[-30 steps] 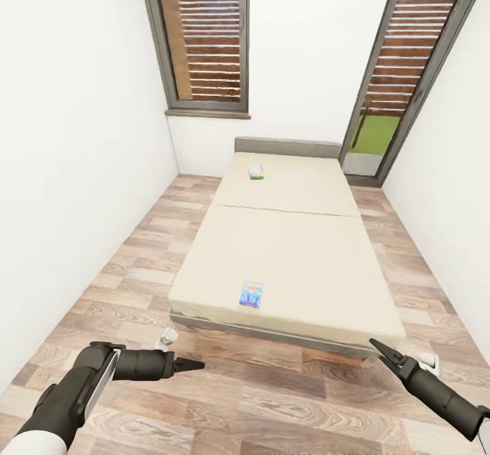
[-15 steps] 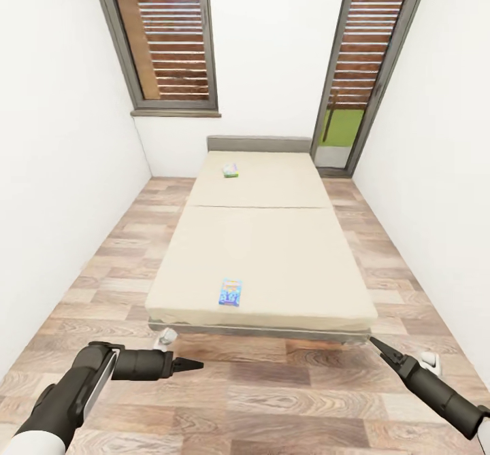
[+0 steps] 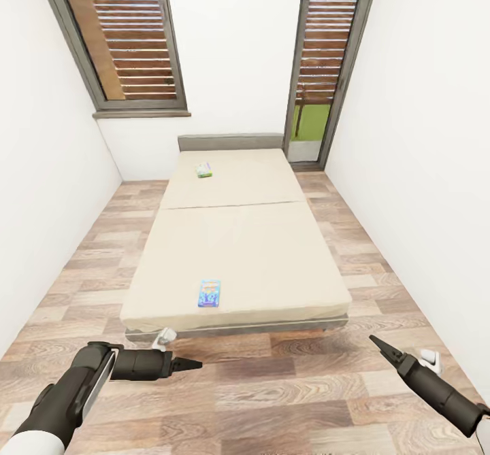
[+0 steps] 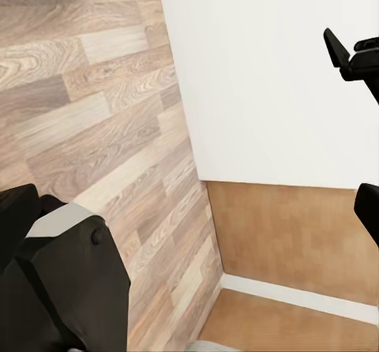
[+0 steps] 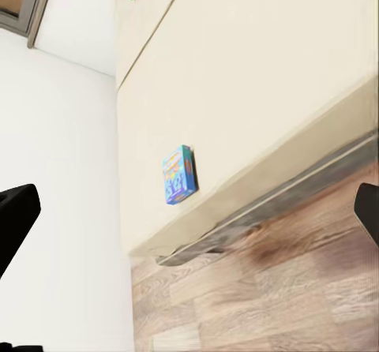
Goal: Put all the toys in the child's room - the three board games (two on the bed and one on the table), the two jigsaw puzzles on the table, and the tennis ball on the table - inside the toy box on the table in the child's room.
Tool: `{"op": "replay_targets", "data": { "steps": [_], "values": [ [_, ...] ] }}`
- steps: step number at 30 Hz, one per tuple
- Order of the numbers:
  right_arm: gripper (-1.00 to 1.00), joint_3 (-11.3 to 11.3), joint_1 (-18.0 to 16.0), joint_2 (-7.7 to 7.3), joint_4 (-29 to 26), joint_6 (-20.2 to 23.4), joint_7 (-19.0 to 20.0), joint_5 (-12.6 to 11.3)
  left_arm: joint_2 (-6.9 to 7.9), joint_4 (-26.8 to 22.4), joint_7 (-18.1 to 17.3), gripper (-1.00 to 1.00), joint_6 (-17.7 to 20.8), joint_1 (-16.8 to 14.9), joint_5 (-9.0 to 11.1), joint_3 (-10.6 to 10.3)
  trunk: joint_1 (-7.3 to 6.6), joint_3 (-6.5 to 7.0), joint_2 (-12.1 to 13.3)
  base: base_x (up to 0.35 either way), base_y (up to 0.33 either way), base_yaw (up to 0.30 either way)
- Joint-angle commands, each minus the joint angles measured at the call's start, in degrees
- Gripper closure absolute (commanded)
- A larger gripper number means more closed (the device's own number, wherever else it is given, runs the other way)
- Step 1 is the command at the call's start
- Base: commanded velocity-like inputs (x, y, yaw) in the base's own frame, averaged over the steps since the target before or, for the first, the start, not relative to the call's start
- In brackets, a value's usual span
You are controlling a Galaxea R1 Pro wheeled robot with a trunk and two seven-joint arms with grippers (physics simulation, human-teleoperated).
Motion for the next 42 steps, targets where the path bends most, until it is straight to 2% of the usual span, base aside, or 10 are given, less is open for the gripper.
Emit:
{"op": "replay_targets", "data": {
  "steps": [1,5,14,18,22,30,42],
  "values": [
    [-1.0,0.0,-0.1,0.0,-0.1,0.3,0.0,-0.2,0.02,0.0,-0.2,-1.0,0.6,0.0,0.0,0.1,0.03,-0.13,-0.1,0.0,0.0,-0.26],
    [-1.0,-0.1,-0.1,0.0,-1.9,0.3,0.0,-0.2,0.1,-0.1,-0.2,-1.0,0.6,0.0,0.0,0.1,0.03,-0.26,-0.1,0.0,0.0,-0.26],
    [-1.0,0.1,-0.1,0.19,-13.7,0.2,-0.6,-0.2,0.09,-0.1,-0.1,-1.0,0.6,0.0,-0.1,0.3,0.03,-0.39,-0.1,0.0,0.0,-0.221],
    [-1.0,0.5,-0.1,1.21,-15.5,0.1,-0.7,-0.2,0.1,-0.1,-0.1,-1.0,0.6,0.0,-0.1,0.3,0.03,-0.12,-0.1,-0.009,0.0,-0.02],
    [-1.0,2.3,-0.1,2.58,-15.8,-0.6,-1.5,0.7,0.11,-0.1,-0.1,-1.0,0.6,0.0,-0.1,0.3,0.03,0.21,-0.1,-0.107,0.038,0.046],
    [-1.0,7.4,-0.1,3.84,-16.0,-5.5,-6.6,5.4,0.07,-0.1,-0.1,-1.0,0.6,0.0,-0.1,1.0,0.03,0.53,-0.1,-0.103,0.063,0.037],
    [-1.0,8.8,-0.1,3.96,-16.2,-6.6,-8.9,6.2,0.14,-0.1,0.0,-1.0,0.5,0.0,-0.1,1.8,0.03,0.88,-0.1,-0.011,0.007,0.116]
  ]
}}
